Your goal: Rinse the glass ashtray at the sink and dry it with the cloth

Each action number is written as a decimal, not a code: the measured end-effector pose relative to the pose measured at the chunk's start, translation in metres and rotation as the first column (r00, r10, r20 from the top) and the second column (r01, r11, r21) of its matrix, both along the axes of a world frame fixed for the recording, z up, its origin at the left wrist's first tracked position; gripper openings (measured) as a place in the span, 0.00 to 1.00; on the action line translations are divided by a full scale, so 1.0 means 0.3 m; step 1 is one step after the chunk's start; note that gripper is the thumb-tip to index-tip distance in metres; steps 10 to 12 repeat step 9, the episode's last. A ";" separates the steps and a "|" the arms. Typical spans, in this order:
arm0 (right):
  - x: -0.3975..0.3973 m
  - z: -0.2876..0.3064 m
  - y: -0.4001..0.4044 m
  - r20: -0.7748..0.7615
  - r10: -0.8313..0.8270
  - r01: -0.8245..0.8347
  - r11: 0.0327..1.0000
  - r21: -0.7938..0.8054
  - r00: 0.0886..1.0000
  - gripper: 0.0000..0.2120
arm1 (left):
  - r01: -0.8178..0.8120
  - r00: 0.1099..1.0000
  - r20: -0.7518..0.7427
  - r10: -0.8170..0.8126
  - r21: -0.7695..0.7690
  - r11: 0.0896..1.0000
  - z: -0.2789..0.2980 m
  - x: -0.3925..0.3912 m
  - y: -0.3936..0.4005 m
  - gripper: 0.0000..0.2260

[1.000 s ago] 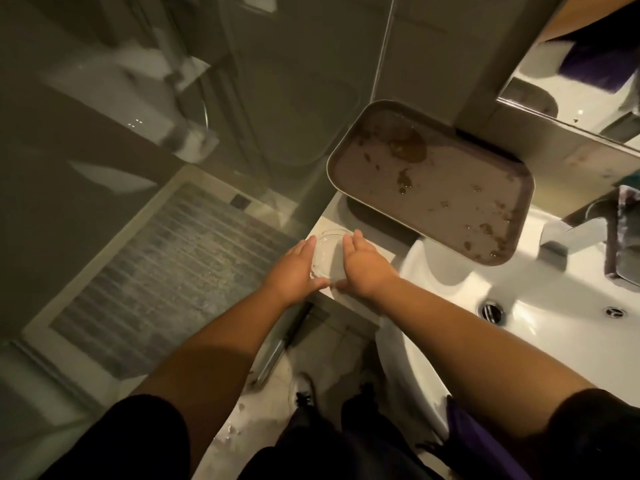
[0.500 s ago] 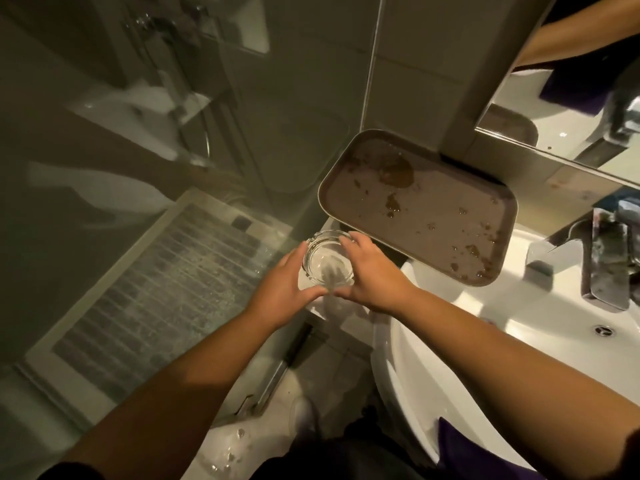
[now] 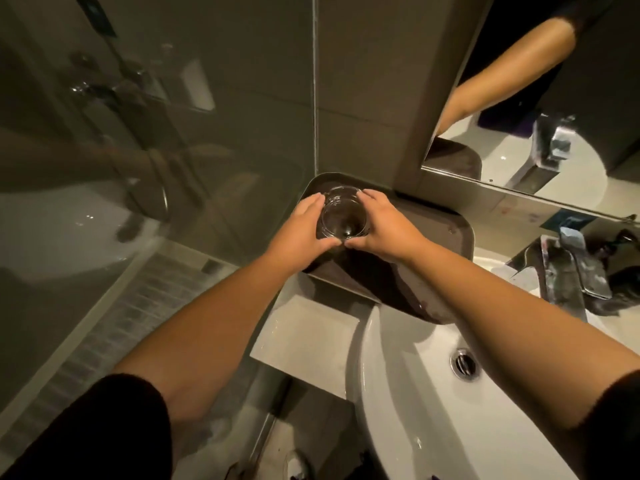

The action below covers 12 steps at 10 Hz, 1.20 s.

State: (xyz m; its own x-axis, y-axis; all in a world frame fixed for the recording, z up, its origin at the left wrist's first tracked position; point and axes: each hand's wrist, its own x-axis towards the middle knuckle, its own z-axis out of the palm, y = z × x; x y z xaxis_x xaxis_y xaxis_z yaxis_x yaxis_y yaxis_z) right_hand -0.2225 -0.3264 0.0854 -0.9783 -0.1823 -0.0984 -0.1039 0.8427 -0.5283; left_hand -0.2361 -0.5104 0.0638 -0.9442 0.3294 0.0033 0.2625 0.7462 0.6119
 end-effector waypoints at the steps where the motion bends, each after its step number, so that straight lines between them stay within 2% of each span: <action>1: -0.079 -0.023 0.047 0.014 -0.010 0.010 1.000 0.001 1.000 0.47 | 0.023 0.999 0.031 -0.022 -0.035 0.999 -0.011 -0.092 0.046 0.43; 2: -0.128 -0.054 0.072 0.028 -0.011 0.012 1.000 -0.007 1.000 0.44 | 0.045 0.998 0.049 -0.041 -0.069 0.997 -0.035 -0.153 0.070 0.44; 4: -0.175 -0.123 0.082 0.075 -0.025 0.026 1.000 -0.016 0.997 0.49 | 0.068 0.994 0.087 -0.060 -0.095 0.993 -0.095 -0.204 0.084 0.44; 7: -0.206 -0.176 0.104 0.071 -0.043 0.043 0.999 0.002 0.997 0.52 | 0.077 0.996 0.057 -0.071 -0.112 0.991 -0.126 -0.228 0.099 0.42; 9: -0.172 -0.150 0.085 0.093 -0.074 0.068 0.996 0.063 0.993 0.56 | 0.041 0.999 0.020 -0.038 -0.232 0.972 -0.100 -0.207 0.106 0.43; 12: -0.172 -0.150 0.085 0.093 -0.074 0.068 0.996 0.063 0.993 0.56 | 0.041 0.999 0.020 -0.038 -0.232 0.972 -0.100 -0.207 0.106 0.43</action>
